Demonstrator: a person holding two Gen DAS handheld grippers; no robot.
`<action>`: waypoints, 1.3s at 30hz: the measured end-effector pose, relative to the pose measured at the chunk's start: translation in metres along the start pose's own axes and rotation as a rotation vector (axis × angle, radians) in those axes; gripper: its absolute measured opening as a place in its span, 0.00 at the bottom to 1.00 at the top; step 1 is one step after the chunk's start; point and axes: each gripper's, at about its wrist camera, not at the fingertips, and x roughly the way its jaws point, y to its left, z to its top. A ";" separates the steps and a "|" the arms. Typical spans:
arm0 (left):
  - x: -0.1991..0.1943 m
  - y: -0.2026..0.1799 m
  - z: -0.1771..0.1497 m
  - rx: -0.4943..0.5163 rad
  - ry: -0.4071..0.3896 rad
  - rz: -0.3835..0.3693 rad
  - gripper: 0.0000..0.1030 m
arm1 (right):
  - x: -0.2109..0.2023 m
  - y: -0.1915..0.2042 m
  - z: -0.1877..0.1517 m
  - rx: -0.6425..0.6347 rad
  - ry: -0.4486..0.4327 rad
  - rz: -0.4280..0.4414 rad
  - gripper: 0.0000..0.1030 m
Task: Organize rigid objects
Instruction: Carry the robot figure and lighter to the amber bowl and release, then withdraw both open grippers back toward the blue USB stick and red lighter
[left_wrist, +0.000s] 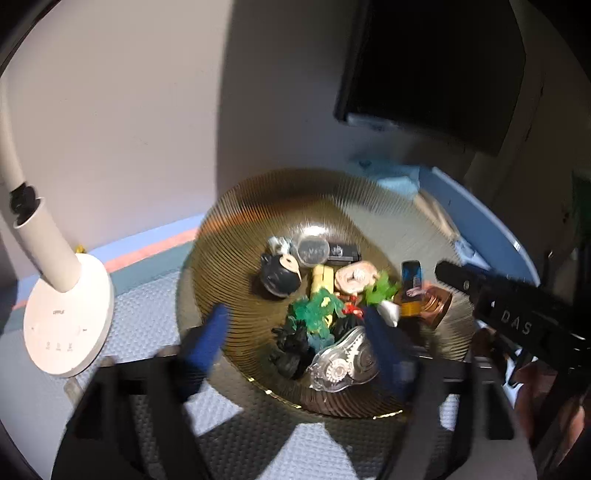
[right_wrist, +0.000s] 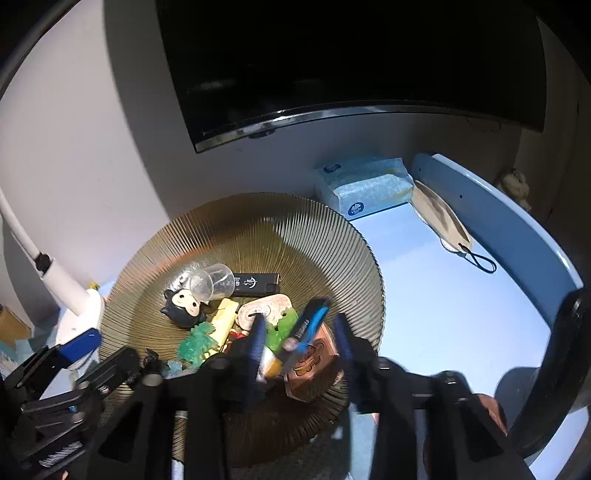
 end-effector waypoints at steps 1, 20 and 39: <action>-0.007 0.004 -0.001 -0.017 -0.021 0.006 0.80 | -0.006 -0.002 -0.002 0.008 -0.020 -0.005 0.57; -0.145 0.170 -0.169 -0.417 0.012 0.371 0.80 | -0.067 0.180 -0.130 -0.410 0.021 0.356 0.85; -0.132 0.190 -0.213 -0.469 0.084 0.490 0.99 | -0.004 0.215 -0.190 -0.480 0.162 0.255 0.88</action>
